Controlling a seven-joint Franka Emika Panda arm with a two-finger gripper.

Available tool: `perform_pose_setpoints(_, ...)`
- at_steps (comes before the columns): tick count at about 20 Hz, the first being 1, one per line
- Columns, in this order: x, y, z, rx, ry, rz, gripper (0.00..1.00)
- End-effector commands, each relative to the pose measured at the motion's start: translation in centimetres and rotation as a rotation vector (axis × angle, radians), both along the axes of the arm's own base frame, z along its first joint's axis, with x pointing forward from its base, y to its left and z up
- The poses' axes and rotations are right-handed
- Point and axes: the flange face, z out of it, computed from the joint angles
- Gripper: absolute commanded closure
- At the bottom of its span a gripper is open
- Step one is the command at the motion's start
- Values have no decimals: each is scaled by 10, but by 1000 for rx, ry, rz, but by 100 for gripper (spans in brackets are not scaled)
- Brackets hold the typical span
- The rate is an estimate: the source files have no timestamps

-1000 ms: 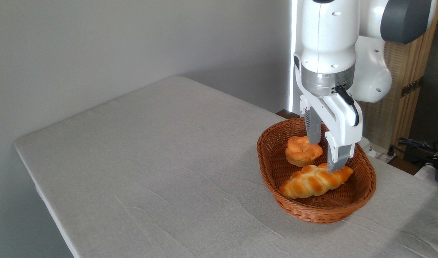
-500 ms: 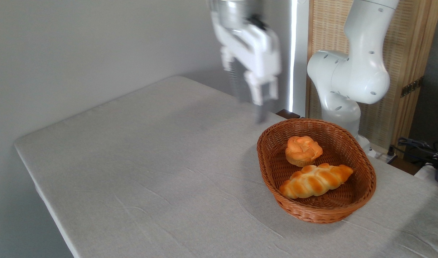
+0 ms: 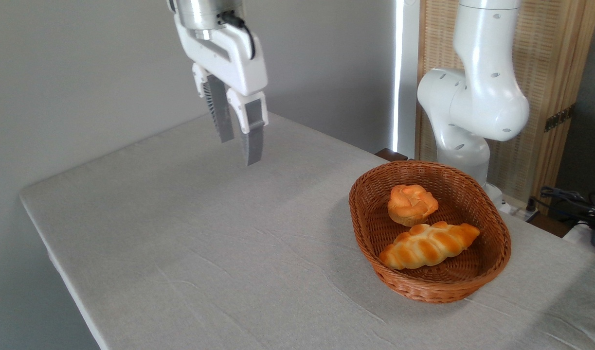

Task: Put bread into the basket

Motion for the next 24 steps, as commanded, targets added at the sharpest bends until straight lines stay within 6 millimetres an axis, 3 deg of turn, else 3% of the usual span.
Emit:
perform_pose_setpoints(1,18,15,13,-13,-25,34,0)
perform_pose_setpoints(5,27,35,24,-15,-49,68,0)
perform_pose_setpoints(11,33,34,12,-11,-18,71,0)
perform_pose_setpoints(24,31,39,15,-6,0,36,0)
